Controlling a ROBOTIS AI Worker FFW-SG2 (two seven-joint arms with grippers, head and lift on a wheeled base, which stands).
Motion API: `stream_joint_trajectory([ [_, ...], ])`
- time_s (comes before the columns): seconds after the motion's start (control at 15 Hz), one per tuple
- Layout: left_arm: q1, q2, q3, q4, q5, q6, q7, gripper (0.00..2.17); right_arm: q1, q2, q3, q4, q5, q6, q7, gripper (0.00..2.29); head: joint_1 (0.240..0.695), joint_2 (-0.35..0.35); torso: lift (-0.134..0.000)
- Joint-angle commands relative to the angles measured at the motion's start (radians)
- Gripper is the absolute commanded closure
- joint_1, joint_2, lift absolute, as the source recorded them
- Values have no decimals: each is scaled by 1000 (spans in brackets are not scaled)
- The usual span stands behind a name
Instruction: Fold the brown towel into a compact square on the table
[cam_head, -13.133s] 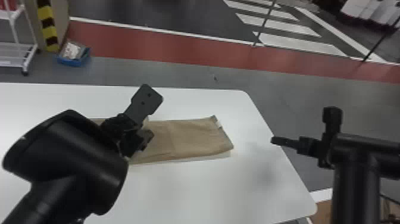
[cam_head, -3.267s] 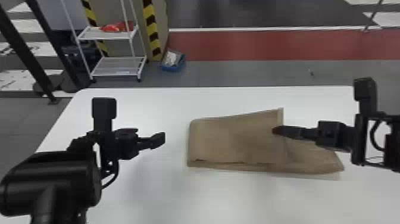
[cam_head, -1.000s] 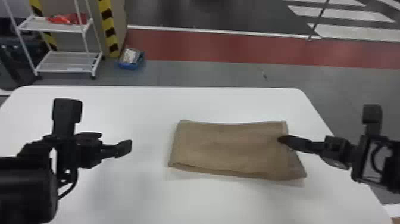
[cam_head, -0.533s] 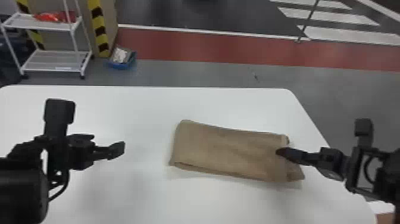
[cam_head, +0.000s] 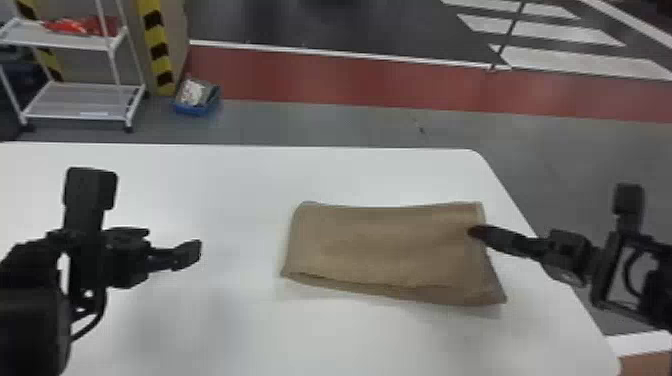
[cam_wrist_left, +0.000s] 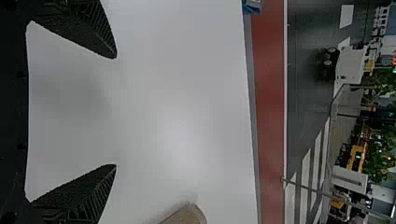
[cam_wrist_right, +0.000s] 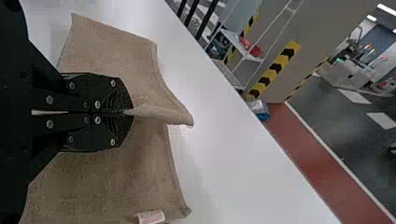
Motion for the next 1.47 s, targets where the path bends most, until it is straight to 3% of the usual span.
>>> stream_joint_trajectory([
  [0.0,-5,-3,1,-1,0,1,0,43,8,-20,-80,-30,-40,2,10,1656,695,-195,-124],
  [0.2,-9,-3,-8,3,0,1,2,43,19,-21,-63,101,-2,2,8,1656,695,-226,-124],
  [0.4,-6,-3,-8,3,0,1,2,43,20,-21,-38,122,38,2,7,1636,695,-234,-124],
  [0.47,-5,-3,-8,3,-2,1,2,43,19,-21,-46,124,56,2,7,1423,695,-232,-124],
  [0.6,-3,-3,-8,3,-2,1,2,43,11,-31,-84,122,55,2,10,6,695,-236,-124],
  [1.0,-3,-3,-6,14,0,-2,3,43,48,-83,-137,89,66,2,65,53,695,-284,-124],
  [1.4,2,-3,3,16,0,-5,2,46,40,-80,-48,188,171,2,62,63,695,-303,-124],
])
